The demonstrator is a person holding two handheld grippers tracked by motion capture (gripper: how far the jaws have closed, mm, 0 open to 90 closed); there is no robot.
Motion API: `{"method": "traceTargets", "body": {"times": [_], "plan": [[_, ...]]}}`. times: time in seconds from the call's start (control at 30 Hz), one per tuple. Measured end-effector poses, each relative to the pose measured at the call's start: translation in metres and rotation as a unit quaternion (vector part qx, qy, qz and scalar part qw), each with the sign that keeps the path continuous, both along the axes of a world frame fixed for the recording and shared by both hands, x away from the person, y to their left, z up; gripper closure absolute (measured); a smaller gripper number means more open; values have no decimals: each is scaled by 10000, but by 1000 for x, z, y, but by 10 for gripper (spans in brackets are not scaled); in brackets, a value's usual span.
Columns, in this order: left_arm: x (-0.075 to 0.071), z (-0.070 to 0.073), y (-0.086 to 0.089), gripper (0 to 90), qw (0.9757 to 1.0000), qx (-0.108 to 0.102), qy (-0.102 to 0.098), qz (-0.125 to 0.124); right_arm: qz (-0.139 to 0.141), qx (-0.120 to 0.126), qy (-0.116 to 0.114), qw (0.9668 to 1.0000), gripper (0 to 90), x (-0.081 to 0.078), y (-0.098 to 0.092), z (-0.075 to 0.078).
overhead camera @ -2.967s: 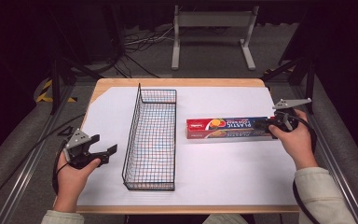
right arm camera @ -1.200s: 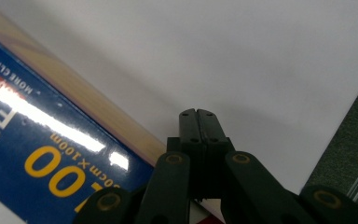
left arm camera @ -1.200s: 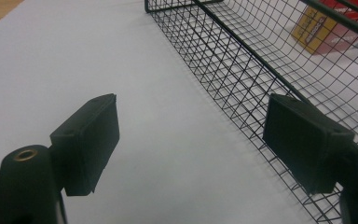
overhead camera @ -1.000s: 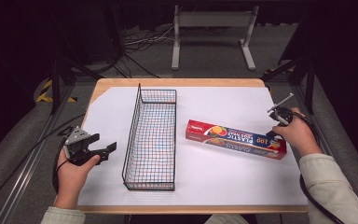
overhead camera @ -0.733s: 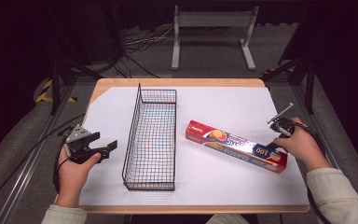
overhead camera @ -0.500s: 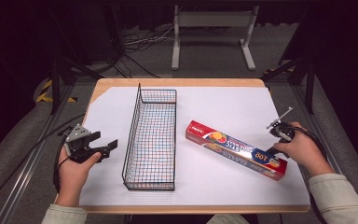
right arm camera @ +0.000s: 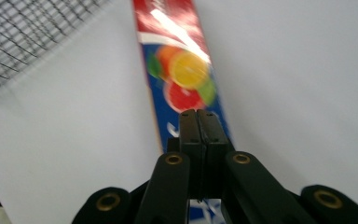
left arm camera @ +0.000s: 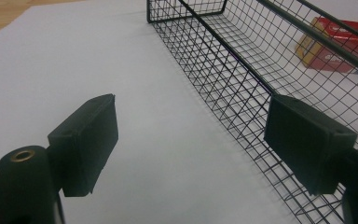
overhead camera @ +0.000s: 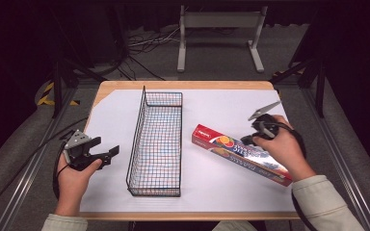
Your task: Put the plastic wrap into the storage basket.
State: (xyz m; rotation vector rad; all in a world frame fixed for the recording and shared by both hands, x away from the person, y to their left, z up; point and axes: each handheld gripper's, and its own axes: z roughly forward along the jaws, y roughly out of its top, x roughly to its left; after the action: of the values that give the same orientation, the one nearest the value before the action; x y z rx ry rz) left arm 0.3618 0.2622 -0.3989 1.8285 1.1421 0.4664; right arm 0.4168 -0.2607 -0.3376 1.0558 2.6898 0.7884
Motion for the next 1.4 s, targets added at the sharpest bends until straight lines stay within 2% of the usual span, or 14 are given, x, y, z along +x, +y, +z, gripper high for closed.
{"method": "traceTargets", "body": {"times": [0.07, 0.1, 0.13, 0.23, 0.47, 0.6, 0.67, 0.77, 0.8, 0.87, 1.0, 1.2, 1.3, 1.4], "plan": [[-2, 0, 2, 179, 10000, -31, 6, 33, 90, 79, 68, 9999, 890, 3, 21, -5], [-2, 0, 2, 179, 10000, -54, 2, 58, 198, 36, 77, 9998, 889, 6, 32, -9], [-2, 0, 2, 178, 10000, -54, 2, 58, 198, 36, 77, 9998, 889, 6, 32, -9], [-4, 0, 6, 178, 9999, -58, -6, 97, 391, -68, 95, 9992, 889, 13, 58, -23], [-7, -1, 12, 177, 9999, -77, 17, 151, 633, -123, 222, 9977, 900, 24, 99, -47], [-7, -2, 11, 176, 9998, -80, 35, 152, 630, -276, 128, 9976, 900, 26, 117, -58], [-7, -2, 10, 176, 9999, -78, 38, 137, 652, -298, 131, 9973, 900, 28, 118, -60], [-7, -2, 10, 176, 9999, -82, 37, 130, 518, -458, 33, 9976, 900, 33, 121, -65], [-7, -2, 10, 175, 9999, -82, 37, 130, 462, -377, 101, 9982, 900, 36, 121, -65], [-6, -2, 10, 175, 9999, -76, 35, 124, 427, -424, 91, 9981, 900, 38, 121, -65], [-6, -2, 9, 175, 9999, -82, 34, 111, 330, -801, -179, 9961, 900, 43, 124, -65], [-6, -2, 10, 175, 9999, -85, 24, 110, -149, -785, -197, 9966, 900, 68, 112, -64], [-6, -4, 10, 175, 9999, -84, 45, 116, -206, -820, -208, 9962, 900, 76, 108, -64], [-4, -7, 10, 175, 9998, -70, 99, 141, -416, -811, -188, 9957, 900, 90, 99, -63]]}}
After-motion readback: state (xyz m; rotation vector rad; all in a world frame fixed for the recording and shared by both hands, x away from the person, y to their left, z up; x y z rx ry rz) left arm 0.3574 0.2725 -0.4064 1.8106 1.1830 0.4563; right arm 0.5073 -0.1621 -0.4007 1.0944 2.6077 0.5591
